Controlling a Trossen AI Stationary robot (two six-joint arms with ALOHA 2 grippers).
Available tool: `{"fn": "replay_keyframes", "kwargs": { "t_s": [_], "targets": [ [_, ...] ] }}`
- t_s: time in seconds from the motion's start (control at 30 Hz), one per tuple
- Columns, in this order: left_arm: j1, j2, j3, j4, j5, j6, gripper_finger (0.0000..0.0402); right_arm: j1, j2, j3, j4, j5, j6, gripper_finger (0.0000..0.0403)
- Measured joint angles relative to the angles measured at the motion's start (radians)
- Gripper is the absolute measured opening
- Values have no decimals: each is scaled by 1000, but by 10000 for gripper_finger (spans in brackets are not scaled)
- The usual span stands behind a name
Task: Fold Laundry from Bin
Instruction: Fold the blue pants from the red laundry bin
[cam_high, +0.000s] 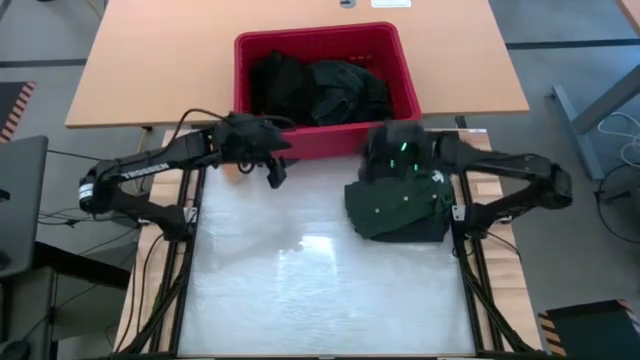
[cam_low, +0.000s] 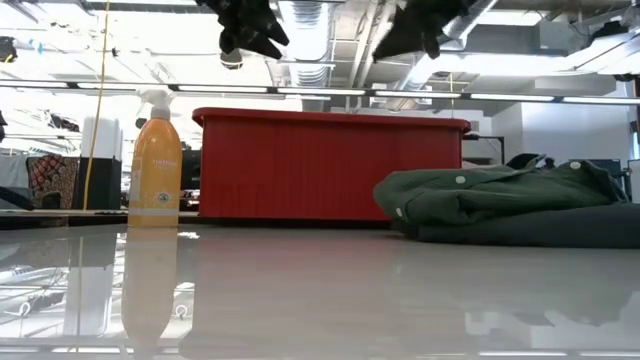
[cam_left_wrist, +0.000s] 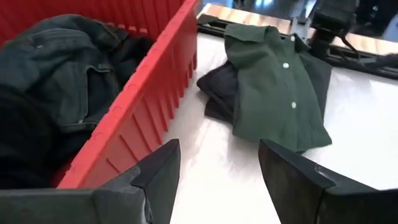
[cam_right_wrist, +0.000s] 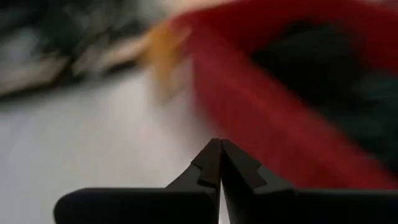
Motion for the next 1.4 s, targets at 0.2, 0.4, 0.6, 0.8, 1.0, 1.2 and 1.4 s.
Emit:
{"fn": "replay_keyframes", "kwargs": {
  "t_s": [0.2,0.4,0.6,0.8,1.0,1.2,1.4],
  "targets": [
    [115,1,0,23,43,35,206,-242,85,113,90,7,7,50],
    [203,10,-1,68,43,5,206,-469,306,292,101,-208,-71,80],
    [234,9,-1,100,-2,-112,206,-619,580,534,50,-237,-190,158],
    [240,10,-1,101,-105,-198,206,-672,844,867,-160,-250,-301,266],
    [239,10,-1,97,-134,-262,206,-689,1060,1147,-295,-224,-398,333],
    [231,10,-1,75,-138,-289,206,-700,1150,1141,-354,-198,-452,353],
    [229,10,-1,69,-137,-289,206,-678,1200,1143,-439,-172,-516,291]
  ]
}}
